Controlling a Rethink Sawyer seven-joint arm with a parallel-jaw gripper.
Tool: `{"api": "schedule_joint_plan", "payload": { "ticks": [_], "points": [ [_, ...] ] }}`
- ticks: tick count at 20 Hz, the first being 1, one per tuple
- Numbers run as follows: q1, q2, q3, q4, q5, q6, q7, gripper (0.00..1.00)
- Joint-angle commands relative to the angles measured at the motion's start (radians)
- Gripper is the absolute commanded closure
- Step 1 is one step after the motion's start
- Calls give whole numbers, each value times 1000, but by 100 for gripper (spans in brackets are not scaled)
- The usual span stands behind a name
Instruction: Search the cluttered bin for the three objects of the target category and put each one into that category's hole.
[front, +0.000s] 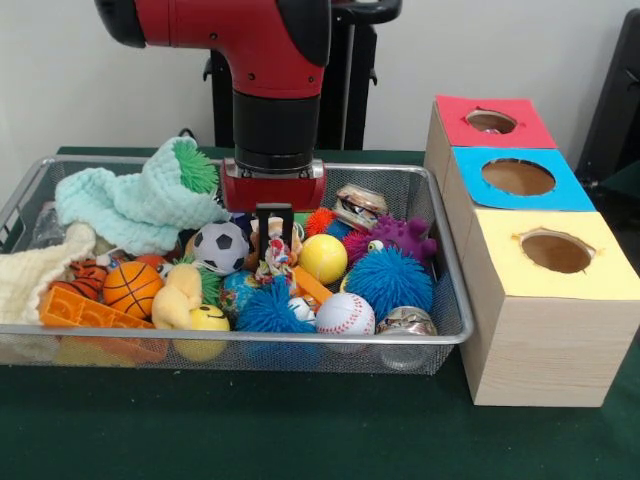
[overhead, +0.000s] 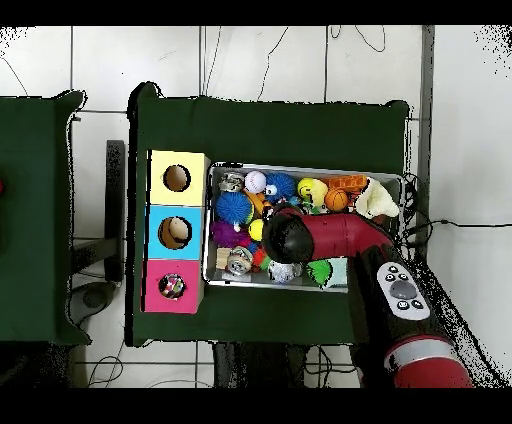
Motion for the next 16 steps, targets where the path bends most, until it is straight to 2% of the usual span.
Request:
{"api": "schedule_joint_plan", "payload": {
  "ticks": [1,6,16],
  "points": [
    [45,-28,-43,26,30,201,54,100],
    [58,-66,-54,74,44,216,74,100],
    [105,-244,-115,249,106,264,130,100]
  ]
}}
